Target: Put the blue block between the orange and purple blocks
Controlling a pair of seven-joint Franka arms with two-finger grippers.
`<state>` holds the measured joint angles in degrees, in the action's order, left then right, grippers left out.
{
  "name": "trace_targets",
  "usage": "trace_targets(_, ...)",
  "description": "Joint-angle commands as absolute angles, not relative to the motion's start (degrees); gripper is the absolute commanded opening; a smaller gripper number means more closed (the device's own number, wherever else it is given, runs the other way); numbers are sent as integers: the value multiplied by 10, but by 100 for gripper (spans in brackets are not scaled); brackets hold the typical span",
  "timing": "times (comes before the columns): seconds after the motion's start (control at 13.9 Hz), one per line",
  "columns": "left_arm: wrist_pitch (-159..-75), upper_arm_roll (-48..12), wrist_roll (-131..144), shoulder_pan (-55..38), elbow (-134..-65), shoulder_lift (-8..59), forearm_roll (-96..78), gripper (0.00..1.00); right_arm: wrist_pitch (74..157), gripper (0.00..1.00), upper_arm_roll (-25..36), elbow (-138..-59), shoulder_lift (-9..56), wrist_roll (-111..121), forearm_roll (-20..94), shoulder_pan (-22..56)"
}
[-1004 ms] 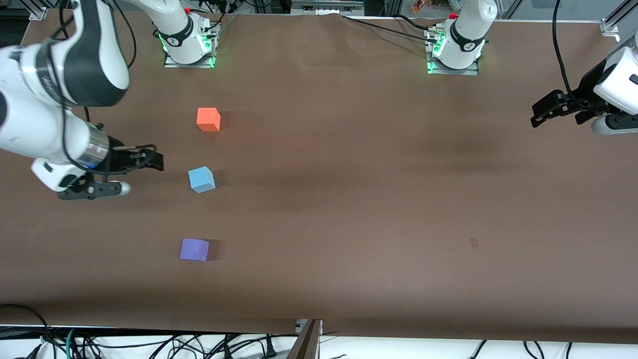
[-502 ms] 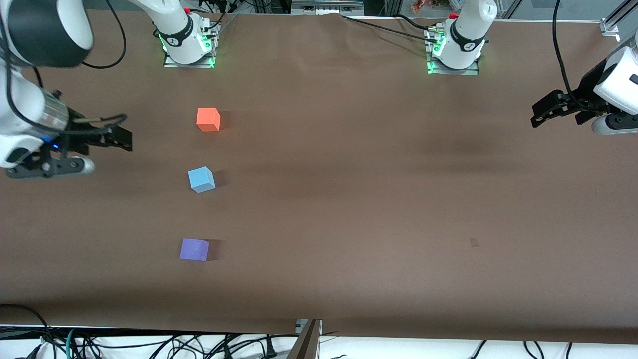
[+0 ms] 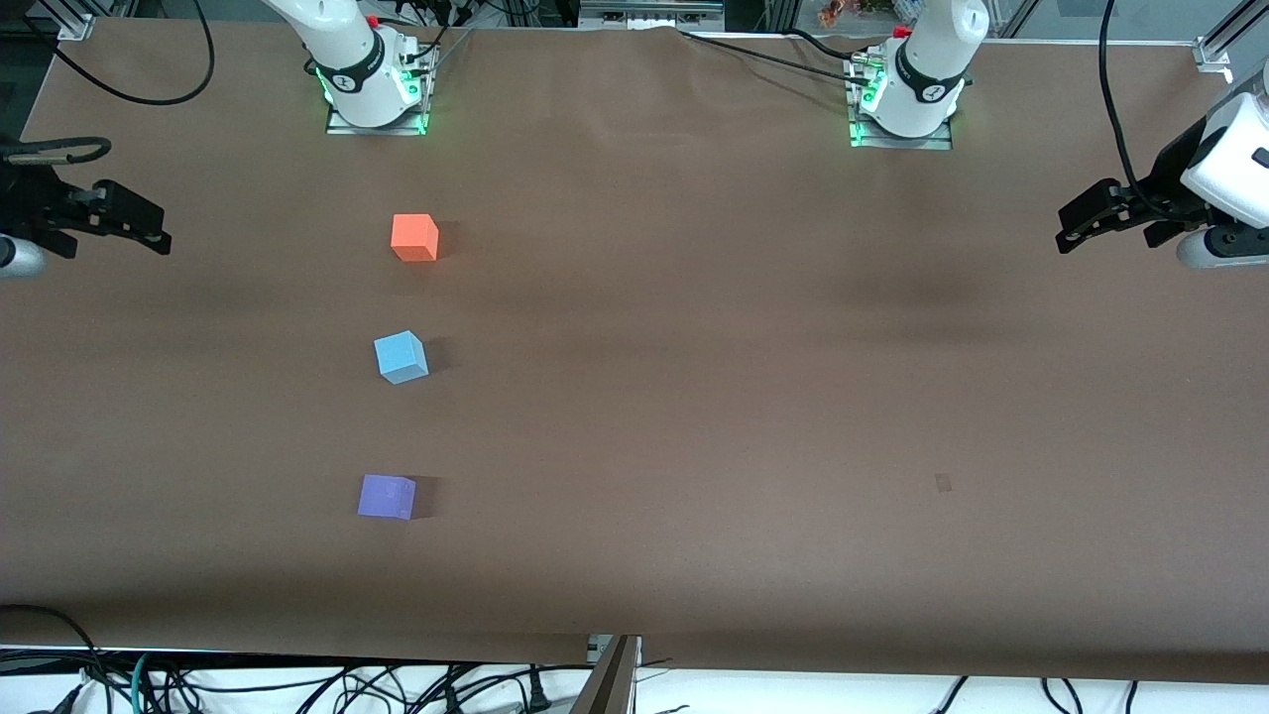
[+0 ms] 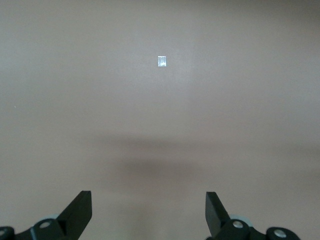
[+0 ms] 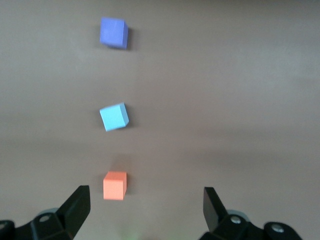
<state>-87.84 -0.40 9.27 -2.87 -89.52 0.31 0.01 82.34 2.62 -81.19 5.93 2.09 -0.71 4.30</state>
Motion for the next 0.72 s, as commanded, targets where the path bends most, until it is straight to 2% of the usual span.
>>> trace_targets(0.0,-877,-4,83,-25,-884,8,-4,100,823,100,-8,-879,12,13,-15,13)
trace_targets(0.65,-876,-4,83,-25,-884,8,-4,100,824,100,-2,-859,32,24,-16,12)
